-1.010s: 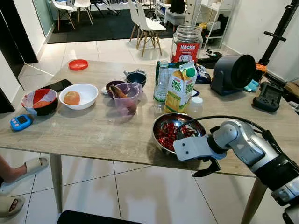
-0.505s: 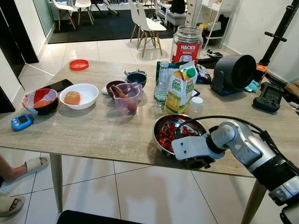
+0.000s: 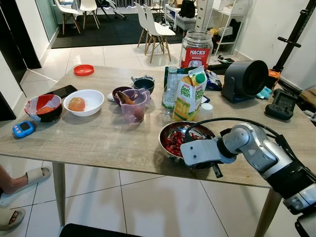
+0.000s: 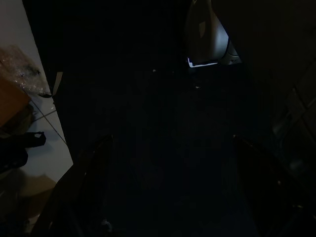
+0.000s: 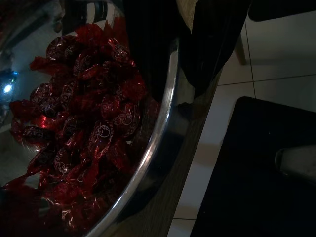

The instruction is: Restocking fridge

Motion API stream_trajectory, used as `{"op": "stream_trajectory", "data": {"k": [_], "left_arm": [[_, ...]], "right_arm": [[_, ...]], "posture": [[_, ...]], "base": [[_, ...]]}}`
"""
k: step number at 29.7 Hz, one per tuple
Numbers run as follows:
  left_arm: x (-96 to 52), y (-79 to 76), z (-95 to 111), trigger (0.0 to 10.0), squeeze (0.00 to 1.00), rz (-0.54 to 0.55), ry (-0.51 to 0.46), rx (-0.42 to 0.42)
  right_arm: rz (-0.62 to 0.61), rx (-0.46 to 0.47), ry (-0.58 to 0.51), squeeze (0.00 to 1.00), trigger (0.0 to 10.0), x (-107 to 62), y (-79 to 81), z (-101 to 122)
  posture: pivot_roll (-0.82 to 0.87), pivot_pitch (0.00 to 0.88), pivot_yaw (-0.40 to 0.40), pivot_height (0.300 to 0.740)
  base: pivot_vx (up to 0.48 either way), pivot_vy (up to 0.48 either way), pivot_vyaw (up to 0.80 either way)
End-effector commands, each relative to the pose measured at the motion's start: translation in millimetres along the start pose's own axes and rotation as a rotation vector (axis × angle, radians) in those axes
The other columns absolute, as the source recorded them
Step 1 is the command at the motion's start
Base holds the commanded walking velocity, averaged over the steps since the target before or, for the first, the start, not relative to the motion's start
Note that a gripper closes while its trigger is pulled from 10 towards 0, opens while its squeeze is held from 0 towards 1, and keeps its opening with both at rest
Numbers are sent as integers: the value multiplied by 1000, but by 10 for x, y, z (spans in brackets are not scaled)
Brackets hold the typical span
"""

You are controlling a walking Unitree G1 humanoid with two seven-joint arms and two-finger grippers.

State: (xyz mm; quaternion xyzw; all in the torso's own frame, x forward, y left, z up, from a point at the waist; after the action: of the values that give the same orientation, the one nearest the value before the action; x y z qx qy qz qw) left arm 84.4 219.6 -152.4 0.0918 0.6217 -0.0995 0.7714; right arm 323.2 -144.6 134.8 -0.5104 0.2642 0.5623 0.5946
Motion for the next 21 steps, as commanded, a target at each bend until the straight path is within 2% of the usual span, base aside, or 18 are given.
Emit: {"op": "stream_trajectory", "data": {"k": [1,9,13,16,21], "left_arm": [[15,-75,2,10000,0,-19,5,8],[16,-76,17,10000,0,-21,0,7],[17,-79,22,10000,0,-22,-1,7],[19,-90,24,10000,0,-24,-1,7],[19,-99,-4,10000,0,-24,4,8]], "right_arm": [[79,25,1,0,0,111,138,-36],[167,-6,-193,0,0,27,253,226],[183,-17,-216,0,0,12,279,263],[244,-39,-274,0,0,-15,392,319],[282,-50,-300,0,0,-41,476,326]], "posture": [[29,0,-28,740],[30,0,-28,740],[30,0,-28,740],[30,0,-28,740],[30,0,-28,740]], "base": [[0,0,0],[0,0,0],[0,0,0],[0,0,0],[0,0,0]]}}
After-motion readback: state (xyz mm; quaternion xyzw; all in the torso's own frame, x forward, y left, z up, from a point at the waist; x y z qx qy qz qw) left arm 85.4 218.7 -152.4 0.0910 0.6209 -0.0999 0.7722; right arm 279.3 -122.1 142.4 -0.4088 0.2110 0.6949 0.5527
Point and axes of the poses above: a point about 5 cm out from each wrist's last joint towards the gripper, its own x axis pointing out of the wrist towards the gripper, its own z axis along the axis of the wrist's last joint, y = z × x, the point moved 4 cm from there along x, pointing out of the wrist towards the gripper, and after that the axes turned 4 degrees about x, right-handed, at the moved point
